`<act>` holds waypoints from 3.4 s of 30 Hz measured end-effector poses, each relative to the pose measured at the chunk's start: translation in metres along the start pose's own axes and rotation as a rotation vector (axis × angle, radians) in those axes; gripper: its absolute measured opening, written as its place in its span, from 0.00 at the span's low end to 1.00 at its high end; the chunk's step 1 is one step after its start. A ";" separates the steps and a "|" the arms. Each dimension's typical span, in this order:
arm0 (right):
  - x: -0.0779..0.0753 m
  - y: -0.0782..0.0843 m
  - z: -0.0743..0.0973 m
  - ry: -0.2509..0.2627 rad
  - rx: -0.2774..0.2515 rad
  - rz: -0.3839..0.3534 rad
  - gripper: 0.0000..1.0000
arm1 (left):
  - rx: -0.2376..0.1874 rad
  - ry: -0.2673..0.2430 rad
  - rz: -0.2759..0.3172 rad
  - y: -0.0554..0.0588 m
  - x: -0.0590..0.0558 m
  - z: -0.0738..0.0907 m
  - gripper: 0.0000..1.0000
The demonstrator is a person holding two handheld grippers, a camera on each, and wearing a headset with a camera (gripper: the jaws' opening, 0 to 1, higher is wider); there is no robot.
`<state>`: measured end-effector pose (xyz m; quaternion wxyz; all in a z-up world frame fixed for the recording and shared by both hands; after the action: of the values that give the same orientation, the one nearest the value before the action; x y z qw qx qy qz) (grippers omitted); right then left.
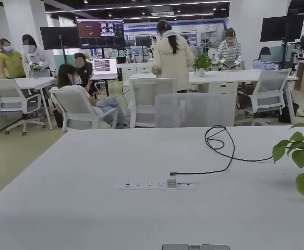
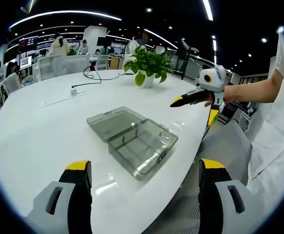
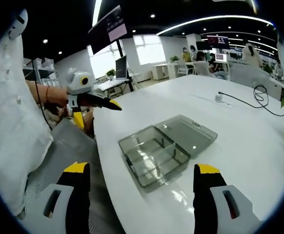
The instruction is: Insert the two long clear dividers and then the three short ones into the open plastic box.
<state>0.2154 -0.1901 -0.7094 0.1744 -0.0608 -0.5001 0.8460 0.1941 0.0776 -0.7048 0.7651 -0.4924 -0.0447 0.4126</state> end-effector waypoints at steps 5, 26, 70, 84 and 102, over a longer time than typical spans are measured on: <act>0.000 0.008 0.005 0.011 0.002 0.043 0.89 | 0.016 -0.034 0.020 0.004 0.005 -0.002 0.92; -0.002 0.026 0.011 0.033 -0.025 0.047 0.87 | 0.355 -0.309 0.186 0.047 0.052 -0.029 0.67; 0.007 0.033 0.014 0.087 -0.072 -0.004 0.82 | 0.668 -0.421 0.063 0.054 0.075 -0.044 0.32; 0.009 0.034 0.016 0.107 -0.073 -0.013 0.81 | 0.707 -0.363 0.043 0.052 0.077 -0.044 0.30; 0.012 0.033 0.017 0.109 -0.047 -0.020 0.81 | 0.589 -0.349 0.223 0.056 0.072 -0.035 0.30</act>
<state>0.1914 -0.2144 -0.7283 0.2083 -0.1059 -0.5103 0.8276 0.2251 0.1107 -0.7908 0.8051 -0.1748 0.0000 0.5668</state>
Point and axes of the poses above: the centre of the closed fingertips' face, and the gripper's own axes: z roughly backward along the fingers, x roughly to its left, y roughly out of its underside, the point moved 6 cm from there along z, roughly backward along the fingers, and after that the axes turned 8 degrees about z, right-handed, at the moved point
